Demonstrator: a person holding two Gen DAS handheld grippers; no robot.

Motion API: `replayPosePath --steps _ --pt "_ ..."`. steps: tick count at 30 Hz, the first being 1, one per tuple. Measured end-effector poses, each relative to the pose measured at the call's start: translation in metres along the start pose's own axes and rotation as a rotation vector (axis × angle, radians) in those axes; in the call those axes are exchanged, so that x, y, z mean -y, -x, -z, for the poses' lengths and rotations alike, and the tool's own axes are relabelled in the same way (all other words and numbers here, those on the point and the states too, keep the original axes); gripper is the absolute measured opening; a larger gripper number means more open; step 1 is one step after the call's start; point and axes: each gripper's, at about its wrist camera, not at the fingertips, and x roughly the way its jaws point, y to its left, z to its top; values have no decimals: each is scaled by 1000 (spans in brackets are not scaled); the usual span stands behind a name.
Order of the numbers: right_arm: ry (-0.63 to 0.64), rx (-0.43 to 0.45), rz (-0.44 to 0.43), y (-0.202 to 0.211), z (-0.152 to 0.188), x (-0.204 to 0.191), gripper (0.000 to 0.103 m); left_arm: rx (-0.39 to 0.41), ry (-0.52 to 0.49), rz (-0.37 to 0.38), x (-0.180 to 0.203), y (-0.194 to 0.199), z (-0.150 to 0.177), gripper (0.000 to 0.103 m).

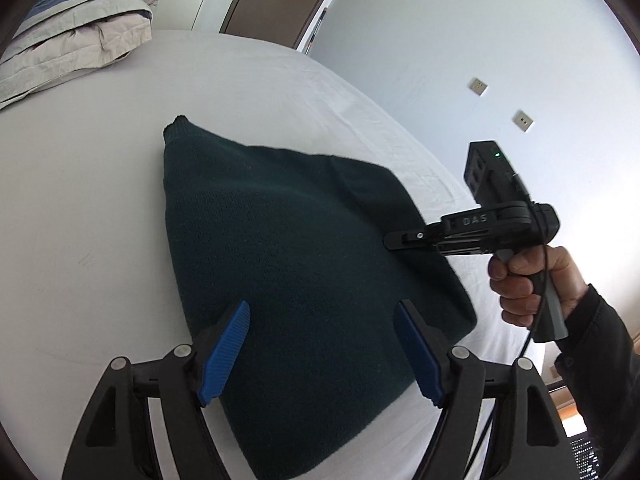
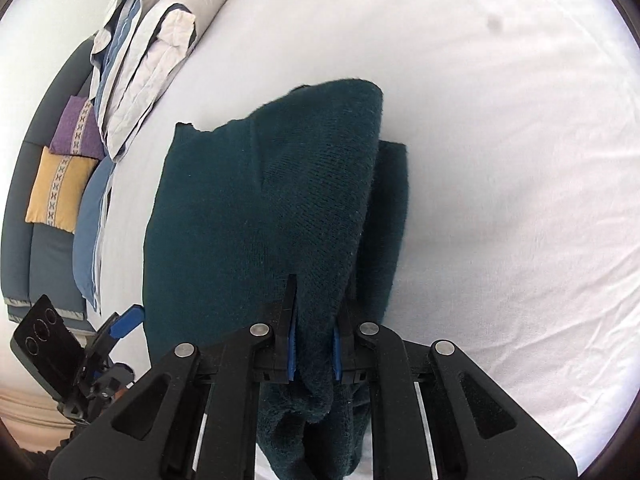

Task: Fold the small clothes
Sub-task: 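Release the sweater with both tools and press the folded bundle flat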

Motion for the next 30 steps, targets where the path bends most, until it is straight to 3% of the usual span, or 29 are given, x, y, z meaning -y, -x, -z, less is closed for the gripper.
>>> replayPosePath --steps 5,8,11,14,19,21,23,26,30 --pt "7 25 -24 17 8 0 17 -13 -50 -53 7 -7 9 76" --pt "-3 59 -25 33 13 -6 18 -17 -26 -63 6 -7 9 76" --pt "2 61 -56 45 36 -16 28 -19 -44 -80 9 -6 11 77" --pt "1 28 -35 40 67 -16 29 -25 -87 -109 15 -7 15 77" --pt "-44 72 -64 63 113 23 29 -35 -86 -106 14 -6 14 77" --pt "-38 87 -29 64 128 31 26 -42 -98 -118 16 -7 14 77" --pt "-73 94 -15 66 143 63 25 -43 -117 -133 19 -9 15 78" --pt "-177 134 -121 68 166 100 24 -44 -147 -145 22 -11 17 79" --pt "-190 179 -106 81 191 101 25 -48 -158 -144 23 -9 16 79"
